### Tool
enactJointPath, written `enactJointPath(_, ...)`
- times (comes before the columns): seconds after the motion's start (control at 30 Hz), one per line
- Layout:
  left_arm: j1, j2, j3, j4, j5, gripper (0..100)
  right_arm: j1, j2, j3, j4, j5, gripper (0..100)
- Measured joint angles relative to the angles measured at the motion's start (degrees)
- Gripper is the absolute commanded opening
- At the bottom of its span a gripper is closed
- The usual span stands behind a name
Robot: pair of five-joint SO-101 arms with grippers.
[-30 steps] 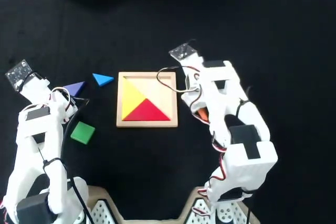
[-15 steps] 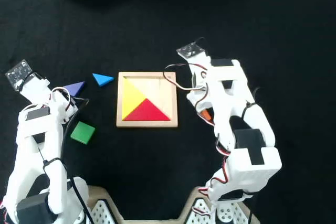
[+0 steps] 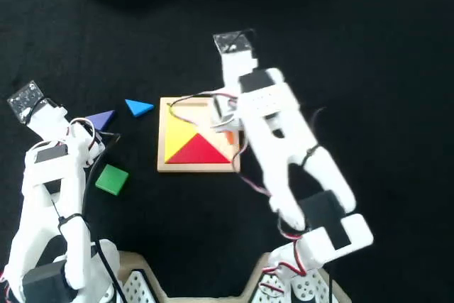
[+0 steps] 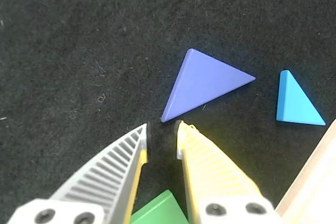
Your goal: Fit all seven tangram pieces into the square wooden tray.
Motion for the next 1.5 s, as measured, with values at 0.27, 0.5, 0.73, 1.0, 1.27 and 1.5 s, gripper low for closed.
enactJointPath(0.27, 0.0, 0.0, 0.0, 0.0, 0.0, 11, -3.69, 8.7, 0.0, -6.95, -9.41, 1.2)
enactJointPath(0.5, 0.0, 0.0, 0.0, 0.0, 0.0, 11, -3.78, 10.81, 0.0, -7.56, -10.02, 1.1)
enactJointPath(0.73, 0.0, 0.0, 0.0, 0.0, 0.0, 11, -3.78, 11.43, 0.0, -9.05, -10.02, 6.6)
enactJointPath(1.0, 0.0, 0.0, 0.0, 0.0, 0.0, 11, -3.78, 12.31, 0.0, -9.05, -7.21, 18.2)
enactJointPath(1.27, 0.0, 0.0, 0.0, 0.0, 0.0, 11, -3.87, 9.85, 0.0, -8.09, -5.8, 15.9)
enactJointPath(1.5, 0.0, 0.0, 0.0, 0.0, 0.0, 11, -4.84, -2.64, 0.0, -6.33, 1.93, 0.5)
